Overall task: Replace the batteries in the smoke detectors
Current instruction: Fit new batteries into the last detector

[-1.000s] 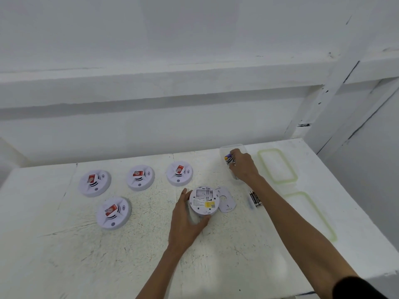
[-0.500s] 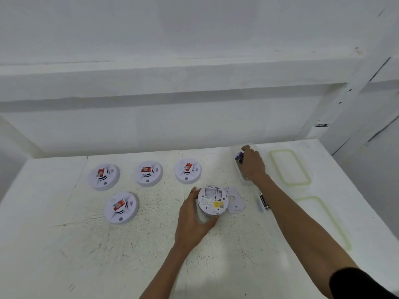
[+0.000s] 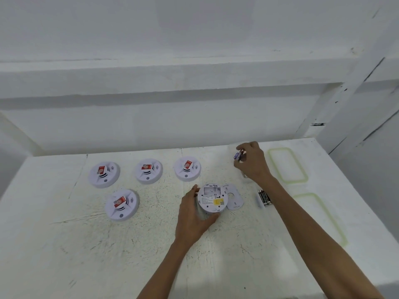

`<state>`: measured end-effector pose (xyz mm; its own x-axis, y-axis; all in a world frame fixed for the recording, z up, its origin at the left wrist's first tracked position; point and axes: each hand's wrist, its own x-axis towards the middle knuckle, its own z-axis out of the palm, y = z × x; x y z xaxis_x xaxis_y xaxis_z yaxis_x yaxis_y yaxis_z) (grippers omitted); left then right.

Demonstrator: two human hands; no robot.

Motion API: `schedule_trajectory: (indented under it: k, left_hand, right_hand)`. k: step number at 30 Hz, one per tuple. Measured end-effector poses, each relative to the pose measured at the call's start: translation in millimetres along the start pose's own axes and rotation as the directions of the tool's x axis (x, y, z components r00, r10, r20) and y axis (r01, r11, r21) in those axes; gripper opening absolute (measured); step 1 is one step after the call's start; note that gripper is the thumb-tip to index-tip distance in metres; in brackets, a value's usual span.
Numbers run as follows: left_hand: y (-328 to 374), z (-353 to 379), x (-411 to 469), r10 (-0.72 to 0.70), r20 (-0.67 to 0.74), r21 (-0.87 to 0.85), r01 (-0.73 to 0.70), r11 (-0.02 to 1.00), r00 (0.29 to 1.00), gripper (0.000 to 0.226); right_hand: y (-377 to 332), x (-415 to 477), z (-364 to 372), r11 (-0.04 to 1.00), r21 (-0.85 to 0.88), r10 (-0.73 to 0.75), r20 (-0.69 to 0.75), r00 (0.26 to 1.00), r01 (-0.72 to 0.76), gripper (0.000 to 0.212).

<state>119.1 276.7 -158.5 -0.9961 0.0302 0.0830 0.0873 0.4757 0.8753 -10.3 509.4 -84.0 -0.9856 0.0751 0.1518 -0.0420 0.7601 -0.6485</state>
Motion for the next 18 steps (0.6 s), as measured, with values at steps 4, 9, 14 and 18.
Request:
schedule_trajectory:
  k: [4, 9, 14, 18]
  left_hand:
    - [-11.0, 5.8, 1.4, 0.013, -0.016, 0.104, -0.011, 0.995, 1.000, 0.110]
    - [-13.7, 9.0, 1.9, 0.168, -0.060, 0.195, -0.153, 0.969, 0.984, 0.101]
    - [-18.4, 12.0, 0.3, 0.162, -0.038, 0.226, -0.150, 0.963, 0.986, 0.108]
    - [-17.6, 11.2, -1.2, 0.196, -0.053, 0.228, -0.180, 0.957, 0.979, 0.099]
  right_hand:
    - [-25.6, -27.3, 4.7, 0.995, 0.042, -0.087, 0.015, 0.996, 0.086, 0.038]
    - [-50.8, -68.8, 27.3, 0.999, -0.026, -0.014, 0.177, 0.984, 0.019, 0.041]
    - [-52.2, -94.3, 49.3, 0.993, -0.114, 0.064, 0.208, 0.976, -0.041, 0.041]
    - [-56.3, -99.3, 53.7, 0.989, -0.141, 0.074, 0.201, 0.977, -0.046, 0.040]
